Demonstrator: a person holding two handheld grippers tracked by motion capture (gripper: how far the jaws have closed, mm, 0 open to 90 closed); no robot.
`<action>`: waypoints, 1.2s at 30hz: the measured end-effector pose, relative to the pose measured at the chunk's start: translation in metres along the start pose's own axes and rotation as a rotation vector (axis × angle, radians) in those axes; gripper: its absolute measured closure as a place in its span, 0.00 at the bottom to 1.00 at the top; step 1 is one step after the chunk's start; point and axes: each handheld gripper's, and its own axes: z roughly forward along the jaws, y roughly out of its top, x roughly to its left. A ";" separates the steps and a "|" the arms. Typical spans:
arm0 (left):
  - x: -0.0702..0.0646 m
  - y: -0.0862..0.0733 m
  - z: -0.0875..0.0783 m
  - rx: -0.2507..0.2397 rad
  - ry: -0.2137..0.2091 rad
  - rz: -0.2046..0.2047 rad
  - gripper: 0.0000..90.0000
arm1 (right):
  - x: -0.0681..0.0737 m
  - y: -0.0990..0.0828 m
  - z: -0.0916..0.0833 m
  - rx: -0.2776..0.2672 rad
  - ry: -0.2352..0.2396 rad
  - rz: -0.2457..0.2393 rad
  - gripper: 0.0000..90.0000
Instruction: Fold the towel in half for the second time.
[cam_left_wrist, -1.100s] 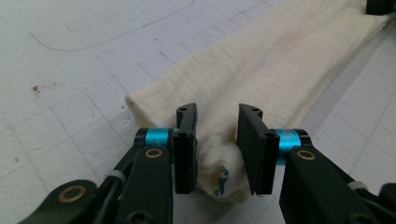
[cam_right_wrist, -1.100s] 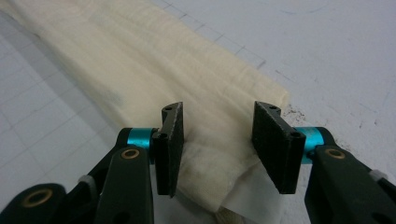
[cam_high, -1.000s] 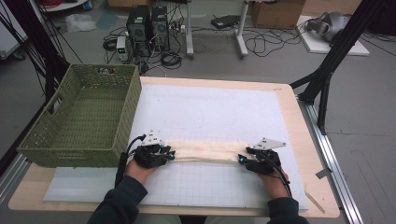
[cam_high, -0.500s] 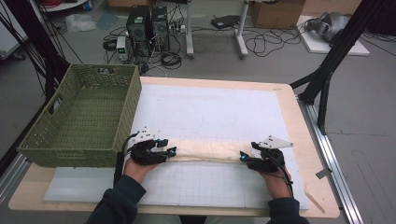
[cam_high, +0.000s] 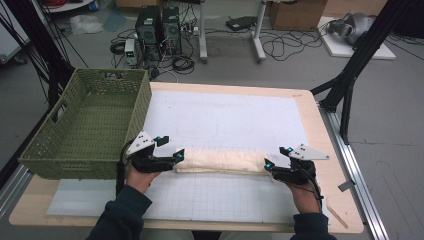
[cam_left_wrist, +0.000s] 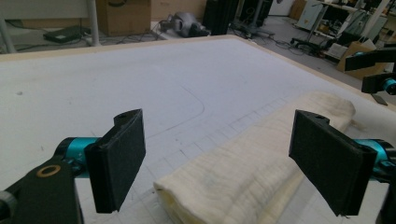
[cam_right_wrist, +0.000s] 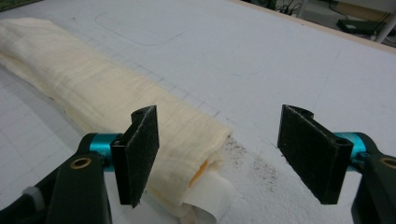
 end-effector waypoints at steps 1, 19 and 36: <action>0.000 0.000 -0.001 -0.001 0.004 -0.003 0.21 | -0.001 0.000 -0.002 -0.007 -0.007 0.000 0.32; 0.007 -0.001 -0.004 0.010 0.031 0.002 0.21 | -0.029 -0.009 -0.022 -0.016 -0.108 0.069 0.20; 0.006 -0.002 -0.005 0.007 0.022 0.005 0.23 | -0.028 -0.009 -0.024 -0.010 -0.084 0.050 0.13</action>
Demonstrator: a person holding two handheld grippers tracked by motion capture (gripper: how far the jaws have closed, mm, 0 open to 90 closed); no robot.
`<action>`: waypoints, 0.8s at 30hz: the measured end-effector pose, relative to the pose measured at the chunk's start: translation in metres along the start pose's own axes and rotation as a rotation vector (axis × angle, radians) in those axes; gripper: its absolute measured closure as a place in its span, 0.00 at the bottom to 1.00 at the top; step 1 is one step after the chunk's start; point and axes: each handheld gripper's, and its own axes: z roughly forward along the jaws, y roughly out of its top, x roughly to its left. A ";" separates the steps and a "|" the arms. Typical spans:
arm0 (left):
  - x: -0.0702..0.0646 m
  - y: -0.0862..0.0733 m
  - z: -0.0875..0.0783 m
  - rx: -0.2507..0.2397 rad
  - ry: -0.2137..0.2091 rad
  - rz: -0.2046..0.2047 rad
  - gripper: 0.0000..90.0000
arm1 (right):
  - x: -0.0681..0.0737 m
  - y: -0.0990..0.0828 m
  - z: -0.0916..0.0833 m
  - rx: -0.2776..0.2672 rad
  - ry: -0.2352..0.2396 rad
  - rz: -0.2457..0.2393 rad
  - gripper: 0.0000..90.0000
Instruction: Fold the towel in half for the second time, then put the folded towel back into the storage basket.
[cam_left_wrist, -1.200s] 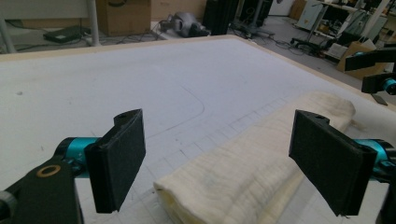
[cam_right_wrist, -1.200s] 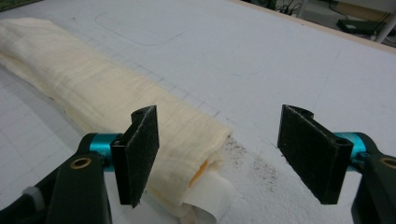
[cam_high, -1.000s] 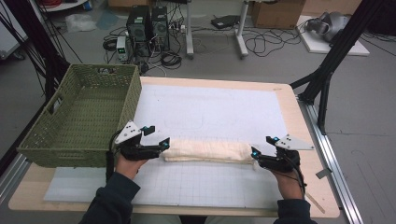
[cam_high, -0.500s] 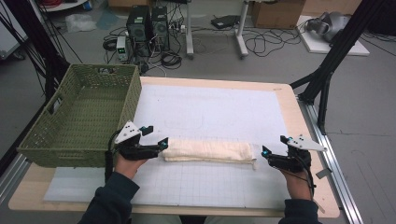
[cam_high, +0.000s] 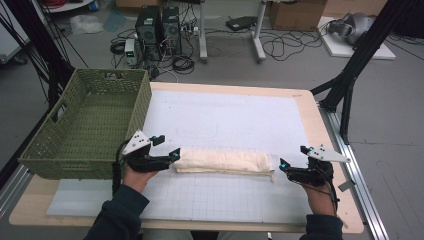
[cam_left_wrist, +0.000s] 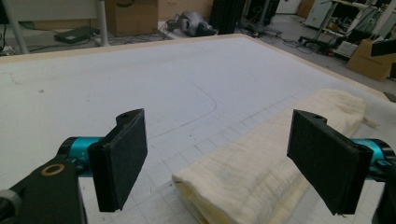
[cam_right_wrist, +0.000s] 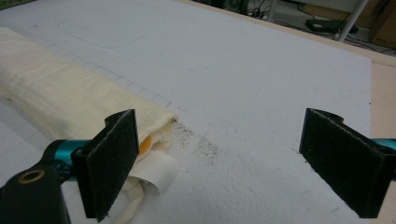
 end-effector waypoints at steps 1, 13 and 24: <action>0.000 0.000 0.000 0.004 0.000 0.001 0.23 | 0.000 0.000 0.000 0.001 -0.002 -0.004 0.13; 0.001 -0.002 0.002 0.022 0.004 -0.002 0.23 | 0.000 -0.003 0.004 0.012 0.007 -0.001 0.13; 0.002 -0.003 0.004 0.041 0.015 -0.011 0.23 | 0.001 -0.003 0.005 0.016 0.009 -0.006 0.13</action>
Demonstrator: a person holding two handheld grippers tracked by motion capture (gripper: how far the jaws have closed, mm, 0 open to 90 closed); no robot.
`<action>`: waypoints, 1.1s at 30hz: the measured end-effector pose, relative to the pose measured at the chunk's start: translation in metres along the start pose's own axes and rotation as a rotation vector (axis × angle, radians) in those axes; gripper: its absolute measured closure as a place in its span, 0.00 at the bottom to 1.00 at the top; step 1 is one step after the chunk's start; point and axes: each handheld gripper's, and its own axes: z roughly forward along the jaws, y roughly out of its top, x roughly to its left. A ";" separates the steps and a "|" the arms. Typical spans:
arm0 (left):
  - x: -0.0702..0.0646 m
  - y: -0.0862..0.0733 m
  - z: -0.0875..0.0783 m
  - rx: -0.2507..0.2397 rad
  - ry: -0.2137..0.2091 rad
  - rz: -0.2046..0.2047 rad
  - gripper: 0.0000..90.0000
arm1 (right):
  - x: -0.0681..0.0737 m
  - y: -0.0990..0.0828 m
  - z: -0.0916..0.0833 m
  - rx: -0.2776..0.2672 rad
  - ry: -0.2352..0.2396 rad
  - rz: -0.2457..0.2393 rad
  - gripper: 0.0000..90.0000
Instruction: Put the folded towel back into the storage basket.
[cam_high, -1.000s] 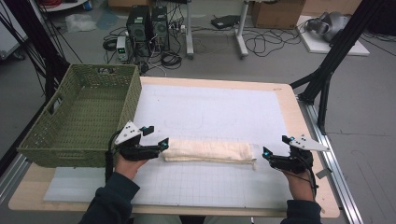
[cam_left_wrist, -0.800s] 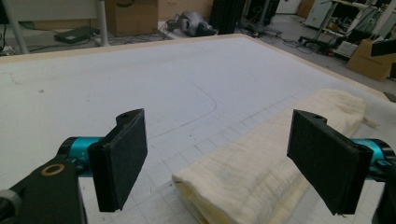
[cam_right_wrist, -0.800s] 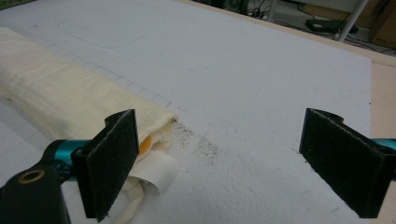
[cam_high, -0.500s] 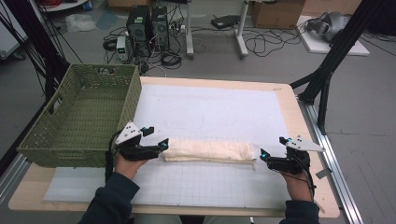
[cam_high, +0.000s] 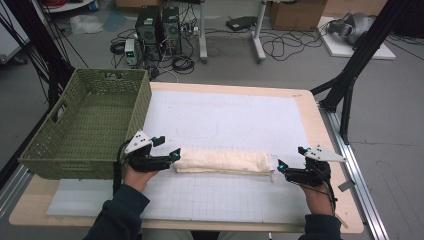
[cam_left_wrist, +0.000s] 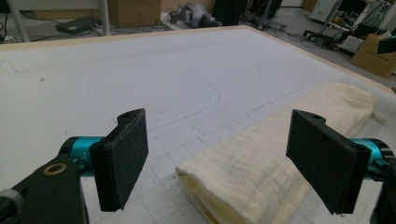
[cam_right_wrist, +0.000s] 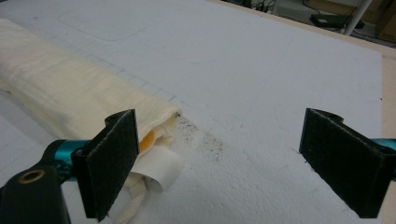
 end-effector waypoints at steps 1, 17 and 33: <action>0.000 -0.001 0.001 0.005 0.000 0.000 0.24 | 0.000 0.000 0.000 0.001 0.001 0.002 0.13; -0.002 -0.008 0.012 0.125 0.049 -0.042 0.27 | 0.002 0.000 0.002 0.009 0.013 -0.012 0.13; -0.009 -0.019 0.025 0.274 0.036 -0.060 0.41 | 0.004 0.000 0.004 0.009 0.020 -0.018 0.13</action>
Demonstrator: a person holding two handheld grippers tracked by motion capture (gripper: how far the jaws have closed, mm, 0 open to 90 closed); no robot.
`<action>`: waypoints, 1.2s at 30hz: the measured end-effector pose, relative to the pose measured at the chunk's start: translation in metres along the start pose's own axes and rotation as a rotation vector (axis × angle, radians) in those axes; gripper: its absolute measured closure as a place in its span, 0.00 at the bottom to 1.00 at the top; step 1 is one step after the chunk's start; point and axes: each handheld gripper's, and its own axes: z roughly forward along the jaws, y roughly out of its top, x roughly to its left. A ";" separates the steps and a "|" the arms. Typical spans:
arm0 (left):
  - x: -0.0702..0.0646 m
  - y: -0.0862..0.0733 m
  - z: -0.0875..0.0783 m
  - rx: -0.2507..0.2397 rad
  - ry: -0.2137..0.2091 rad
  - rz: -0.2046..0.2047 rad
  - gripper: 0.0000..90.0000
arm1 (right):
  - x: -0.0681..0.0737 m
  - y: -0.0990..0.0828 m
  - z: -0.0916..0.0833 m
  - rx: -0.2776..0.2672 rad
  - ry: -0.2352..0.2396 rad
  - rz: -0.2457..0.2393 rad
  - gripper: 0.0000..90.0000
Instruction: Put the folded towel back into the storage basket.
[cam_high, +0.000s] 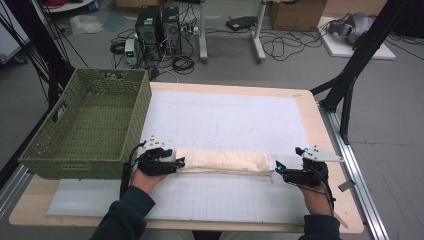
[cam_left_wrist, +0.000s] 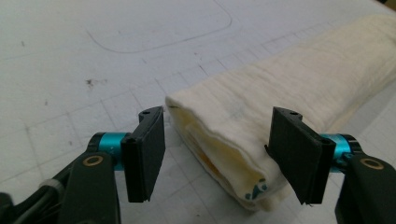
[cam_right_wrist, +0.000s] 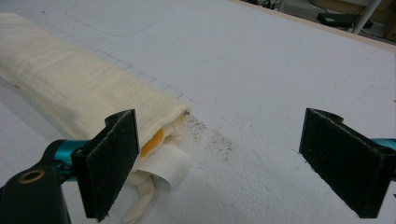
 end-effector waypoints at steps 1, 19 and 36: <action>-0.001 0.000 0.001 0.015 0.001 0.007 0.42 | 0.000 0.000 0.000 -0.001 0.001 -0.001 0.13; -0.009 -0.004 0.004 0.054 0.048 0.035 0.51 | 0.003 0.001 0.002 0.007 0.013 -0.011 0.13; -0.008 -0.003 0.001 0.021 0.063 -0.001 0.64 | 0.004 0.000 0.004 0.018 0.021 -0.016 0.13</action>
